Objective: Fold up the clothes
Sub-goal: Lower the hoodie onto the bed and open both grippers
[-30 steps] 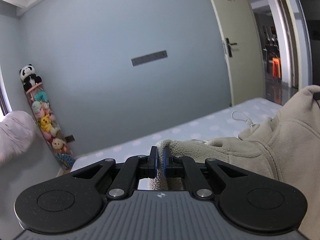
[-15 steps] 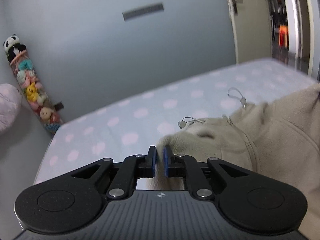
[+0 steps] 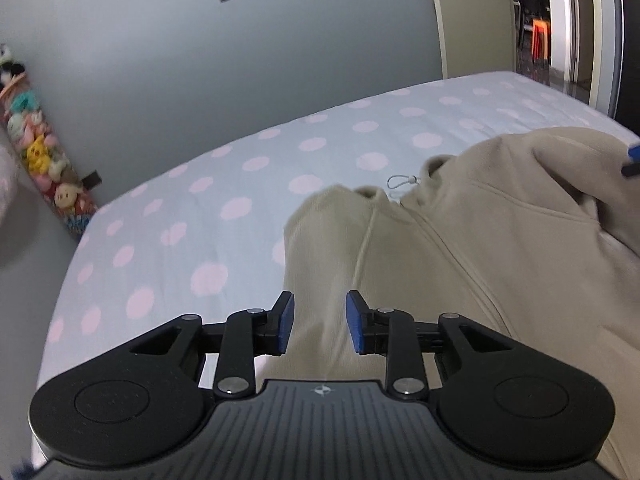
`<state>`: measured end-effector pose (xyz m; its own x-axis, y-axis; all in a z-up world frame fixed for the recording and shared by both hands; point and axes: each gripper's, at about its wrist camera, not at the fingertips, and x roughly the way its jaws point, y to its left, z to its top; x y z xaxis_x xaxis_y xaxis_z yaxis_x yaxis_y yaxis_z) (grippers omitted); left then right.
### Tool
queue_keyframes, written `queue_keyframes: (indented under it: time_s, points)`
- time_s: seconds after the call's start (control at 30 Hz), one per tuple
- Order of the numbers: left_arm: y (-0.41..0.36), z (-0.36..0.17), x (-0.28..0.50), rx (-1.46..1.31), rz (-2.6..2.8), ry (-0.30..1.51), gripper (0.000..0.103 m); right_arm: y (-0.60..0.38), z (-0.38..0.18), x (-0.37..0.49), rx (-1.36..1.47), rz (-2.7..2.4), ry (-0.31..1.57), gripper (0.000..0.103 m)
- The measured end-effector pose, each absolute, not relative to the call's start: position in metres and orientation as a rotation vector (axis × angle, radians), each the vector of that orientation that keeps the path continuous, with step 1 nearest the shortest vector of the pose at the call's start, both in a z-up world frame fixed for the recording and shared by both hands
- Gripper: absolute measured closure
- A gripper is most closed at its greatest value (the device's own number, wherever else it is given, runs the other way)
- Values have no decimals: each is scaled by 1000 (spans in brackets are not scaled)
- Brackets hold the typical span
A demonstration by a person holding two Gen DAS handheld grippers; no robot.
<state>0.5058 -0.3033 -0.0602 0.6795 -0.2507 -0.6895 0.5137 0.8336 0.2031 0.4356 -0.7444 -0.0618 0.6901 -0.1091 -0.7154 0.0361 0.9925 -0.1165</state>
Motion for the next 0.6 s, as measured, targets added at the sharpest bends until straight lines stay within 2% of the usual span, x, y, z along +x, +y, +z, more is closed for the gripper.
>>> queue_keyframes:
  time_s: [0.17, 0.43, 0.5, 0.6]
  points:
    - [-266, -68, 452, 361, -460, 728, 72, -741, -95, 366, -39, -39, 873, 45]
    - [-225, -99, 351, 266, -469, 781, 71, -723, -146, 240, 120, -6, 937, 45]
    - [-222, -105, 328, 254, -467, 788, 62, -719, -153, 213, 133, -11, 946, 45]
    - [-225, -115, 297, 270, -457, 789, 62, -711, -161, 182, 116, -19, 957, 45]
